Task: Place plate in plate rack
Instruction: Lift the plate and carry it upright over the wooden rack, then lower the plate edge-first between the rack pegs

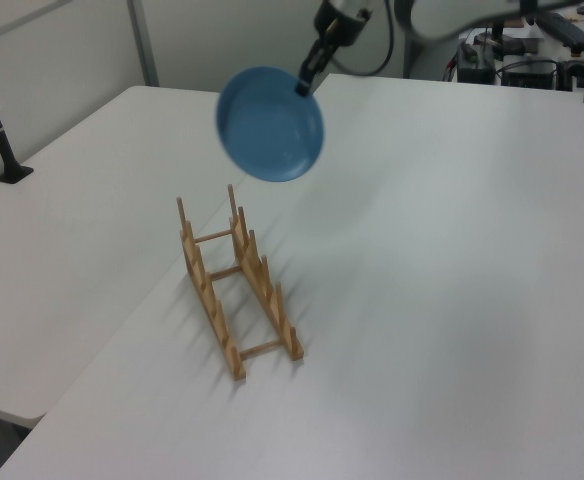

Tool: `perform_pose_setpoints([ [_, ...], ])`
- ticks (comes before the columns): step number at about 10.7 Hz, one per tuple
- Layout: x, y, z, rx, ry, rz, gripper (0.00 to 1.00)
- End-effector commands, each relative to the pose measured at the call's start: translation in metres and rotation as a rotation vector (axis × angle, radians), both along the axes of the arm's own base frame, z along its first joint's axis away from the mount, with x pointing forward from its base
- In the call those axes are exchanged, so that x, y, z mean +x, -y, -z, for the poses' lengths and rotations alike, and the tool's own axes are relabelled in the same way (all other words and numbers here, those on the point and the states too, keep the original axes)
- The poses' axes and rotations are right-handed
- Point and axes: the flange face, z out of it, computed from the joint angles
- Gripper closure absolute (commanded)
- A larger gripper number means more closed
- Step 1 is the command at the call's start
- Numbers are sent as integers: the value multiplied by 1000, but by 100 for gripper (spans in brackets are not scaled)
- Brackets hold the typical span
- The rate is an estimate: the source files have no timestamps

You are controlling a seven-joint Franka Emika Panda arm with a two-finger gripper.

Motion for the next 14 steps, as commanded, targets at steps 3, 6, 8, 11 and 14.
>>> perform_pose_setpoints([
  [3,13,-84,50,-158,304,98,100],
  [6,14,-92,51,-158,389,152,100],
  [8,11,-104,44,-134,407,167,100],
  [11,9,-121,61,-191,434,168,100],
  [14,14,-124,85,-217,486,190,100],
])
